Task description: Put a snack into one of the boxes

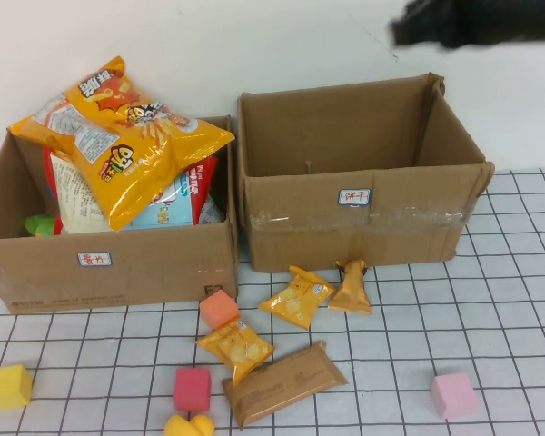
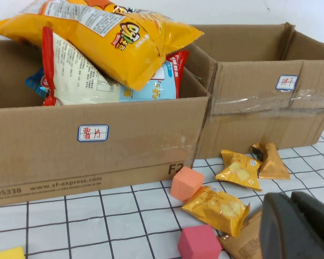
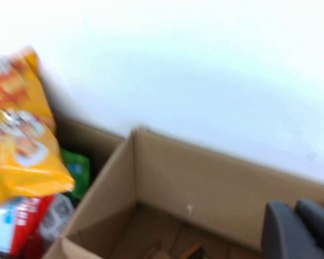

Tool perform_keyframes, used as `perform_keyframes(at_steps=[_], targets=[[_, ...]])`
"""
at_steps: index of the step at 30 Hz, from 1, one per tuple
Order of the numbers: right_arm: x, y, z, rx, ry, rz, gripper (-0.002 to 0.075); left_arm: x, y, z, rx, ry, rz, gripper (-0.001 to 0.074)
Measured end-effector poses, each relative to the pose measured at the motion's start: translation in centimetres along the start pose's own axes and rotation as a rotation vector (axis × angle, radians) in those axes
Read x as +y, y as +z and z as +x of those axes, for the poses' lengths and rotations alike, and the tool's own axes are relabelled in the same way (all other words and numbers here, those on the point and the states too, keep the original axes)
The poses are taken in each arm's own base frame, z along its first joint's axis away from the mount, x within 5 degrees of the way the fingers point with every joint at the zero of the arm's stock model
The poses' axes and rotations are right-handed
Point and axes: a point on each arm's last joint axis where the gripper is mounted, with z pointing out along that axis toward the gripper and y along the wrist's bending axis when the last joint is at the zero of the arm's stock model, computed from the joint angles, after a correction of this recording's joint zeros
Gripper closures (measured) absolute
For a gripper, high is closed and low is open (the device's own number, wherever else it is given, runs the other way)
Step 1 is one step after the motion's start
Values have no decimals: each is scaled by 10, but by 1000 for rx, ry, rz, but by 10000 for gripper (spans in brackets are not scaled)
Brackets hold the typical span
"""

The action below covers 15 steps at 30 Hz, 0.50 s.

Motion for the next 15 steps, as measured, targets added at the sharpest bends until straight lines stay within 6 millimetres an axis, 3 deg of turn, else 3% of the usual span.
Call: perform_keyframes(at_steps=[2,6,9,15], targets=[[0,-36,-13,-37,-14,-4,710,0,0,0,0,0,0,736],[8,-98,-14,-97,-53,-38,723,0,0,0,2,0,0,736],[17,-136,4,-119,-81,-81,726,0,0,0,1,0,1,736],[24,-196,61,-133,-88,-144,727,0,0,0,3,0,1,736]])
